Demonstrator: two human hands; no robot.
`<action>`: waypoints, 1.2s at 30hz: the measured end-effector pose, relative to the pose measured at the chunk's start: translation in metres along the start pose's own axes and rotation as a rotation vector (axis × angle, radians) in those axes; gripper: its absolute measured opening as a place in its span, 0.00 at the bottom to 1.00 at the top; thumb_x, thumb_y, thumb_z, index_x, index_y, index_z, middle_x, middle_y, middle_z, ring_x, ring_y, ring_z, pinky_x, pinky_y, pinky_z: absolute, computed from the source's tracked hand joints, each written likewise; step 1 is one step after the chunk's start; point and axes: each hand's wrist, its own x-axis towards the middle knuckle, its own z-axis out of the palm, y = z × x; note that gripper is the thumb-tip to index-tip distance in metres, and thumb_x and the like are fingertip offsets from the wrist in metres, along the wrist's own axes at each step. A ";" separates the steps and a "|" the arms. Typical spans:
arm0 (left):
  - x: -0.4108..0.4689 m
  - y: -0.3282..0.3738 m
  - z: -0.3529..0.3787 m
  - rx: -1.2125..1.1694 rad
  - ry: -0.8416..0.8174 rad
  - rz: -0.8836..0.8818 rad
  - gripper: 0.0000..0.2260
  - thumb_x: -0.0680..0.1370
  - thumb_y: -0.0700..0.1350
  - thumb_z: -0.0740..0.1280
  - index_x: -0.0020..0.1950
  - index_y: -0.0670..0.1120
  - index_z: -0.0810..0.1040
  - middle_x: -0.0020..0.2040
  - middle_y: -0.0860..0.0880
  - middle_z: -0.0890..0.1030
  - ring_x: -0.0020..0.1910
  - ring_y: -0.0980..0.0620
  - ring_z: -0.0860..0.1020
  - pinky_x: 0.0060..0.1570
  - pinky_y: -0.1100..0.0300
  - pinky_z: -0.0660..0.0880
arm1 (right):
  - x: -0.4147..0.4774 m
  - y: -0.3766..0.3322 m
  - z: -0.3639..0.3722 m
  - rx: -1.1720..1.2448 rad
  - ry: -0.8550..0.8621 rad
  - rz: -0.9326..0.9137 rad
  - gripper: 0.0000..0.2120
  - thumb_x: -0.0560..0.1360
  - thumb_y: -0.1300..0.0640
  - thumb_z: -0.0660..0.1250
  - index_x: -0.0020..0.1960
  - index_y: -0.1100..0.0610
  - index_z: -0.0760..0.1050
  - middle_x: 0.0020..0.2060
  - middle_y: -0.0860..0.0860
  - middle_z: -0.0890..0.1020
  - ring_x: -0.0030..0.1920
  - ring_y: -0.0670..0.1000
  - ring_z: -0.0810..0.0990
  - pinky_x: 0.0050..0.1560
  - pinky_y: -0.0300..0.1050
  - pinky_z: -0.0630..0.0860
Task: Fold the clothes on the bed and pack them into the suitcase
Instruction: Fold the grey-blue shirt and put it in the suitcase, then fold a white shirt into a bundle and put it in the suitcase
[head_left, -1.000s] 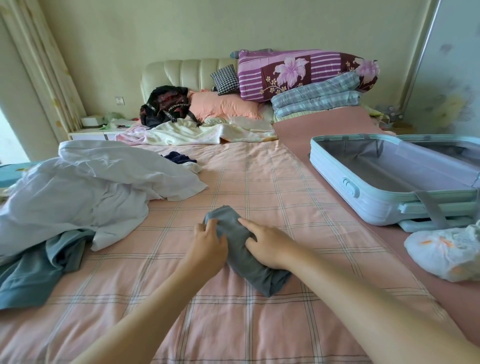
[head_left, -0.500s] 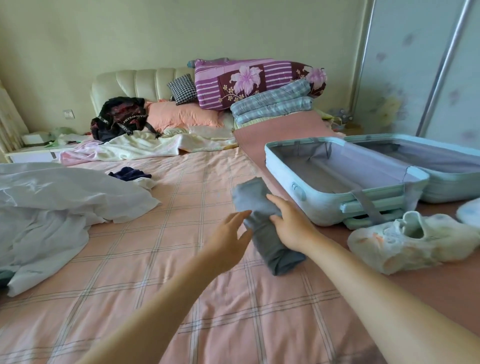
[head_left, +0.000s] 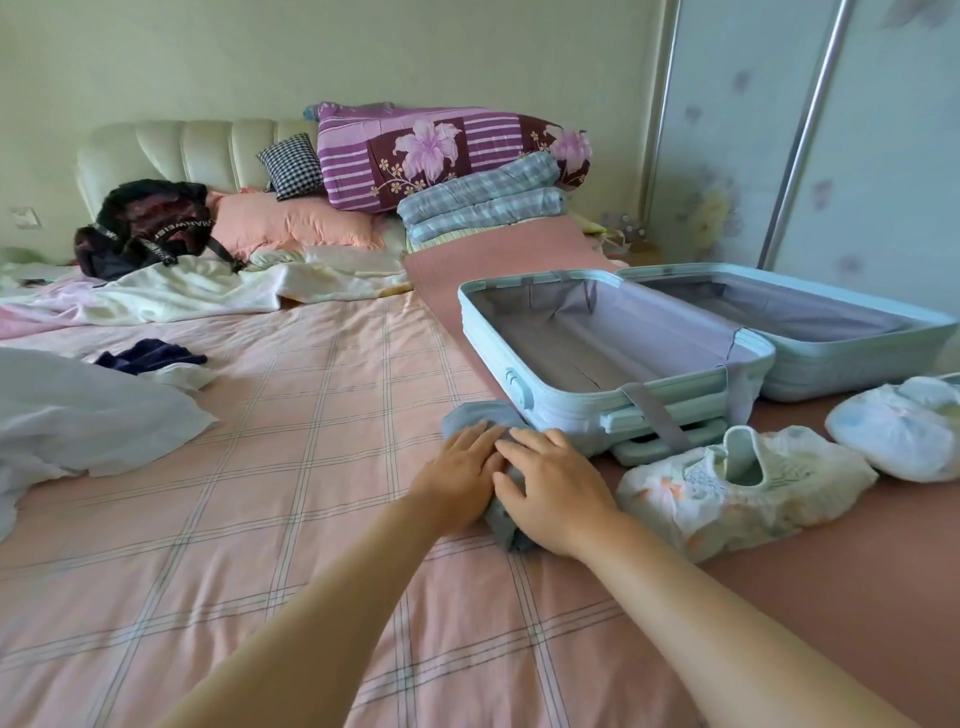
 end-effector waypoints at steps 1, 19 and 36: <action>0.001 -0.001 -0.001 0.019 -0.003 -0.014 0.31 0.79 0.64 0.42 0.80 0.56 0.56 0.80 0.55 0.54 0.79 0.54 0.48 0.77 0.47 0.52 | -0.003 0.004 -0.001 -0.029 -0.047 -0.024 0.29 0.78 0.41 0.52 0.75 0.52 0.68 0.75 0.48 0.68 0.71 0.55 0.66 0.70 0.51 0.68; -0.100 -0.054 -0.115 -0.033 0.231 -0.185 0.16 0.83 0.55 0.56 0.68 0.52 0.73 0.62 0.51 0.75 0.64 0.49 0.71 0.64 0.53 0.67 | 0.014 -0.111 -0.018 0.187 -0.114 -0.034 0.19 0.81 0.44 0.60 0.67 0.50 0.75 0.67 0.48 0.75 0.67 0.52 0.72 0.68 0.50 0.68; -0.346 -0.289 -0.275 0.260 0.683 -0.736 0.21 0.78 0.51 0.65 0.72 0.52 0.70 0.70 0.49 0.72 0.69 0.46 0.66 0.67 0.49 0.67 | 0.120 -0.448 0.103 0.299 -0.390 -0.381 0.25 0.77 0.51 0.64 0.74 0.49 0.66 0.71 0.50 0.66 0.70 0.55 0.70 0.67 0.51 0.70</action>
